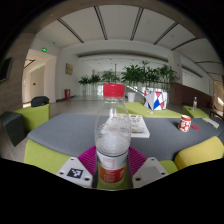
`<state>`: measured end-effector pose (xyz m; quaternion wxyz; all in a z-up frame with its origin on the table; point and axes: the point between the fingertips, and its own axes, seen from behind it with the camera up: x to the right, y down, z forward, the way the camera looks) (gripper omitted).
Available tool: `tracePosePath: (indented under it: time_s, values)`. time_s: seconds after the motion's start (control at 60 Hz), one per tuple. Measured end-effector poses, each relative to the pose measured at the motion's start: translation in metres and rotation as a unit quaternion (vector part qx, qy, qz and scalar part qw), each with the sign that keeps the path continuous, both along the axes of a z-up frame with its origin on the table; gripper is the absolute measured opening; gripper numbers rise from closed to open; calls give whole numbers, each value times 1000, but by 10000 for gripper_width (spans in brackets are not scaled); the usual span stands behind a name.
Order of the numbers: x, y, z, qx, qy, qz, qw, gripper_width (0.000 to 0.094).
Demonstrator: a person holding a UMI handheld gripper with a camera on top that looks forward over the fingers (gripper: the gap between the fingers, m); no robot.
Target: Pour water
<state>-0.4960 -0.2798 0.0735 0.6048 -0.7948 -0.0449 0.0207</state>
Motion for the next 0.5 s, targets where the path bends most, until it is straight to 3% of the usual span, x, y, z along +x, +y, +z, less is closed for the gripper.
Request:
tracePosePath:
  time_s: [0.067,0.283,0.5]
  values:
    - [0,2,0,1,0,9,1000,349]
    - [3,3,29,4,43,43,998,348]
    - [29,32,168,59,224,104,967,345]
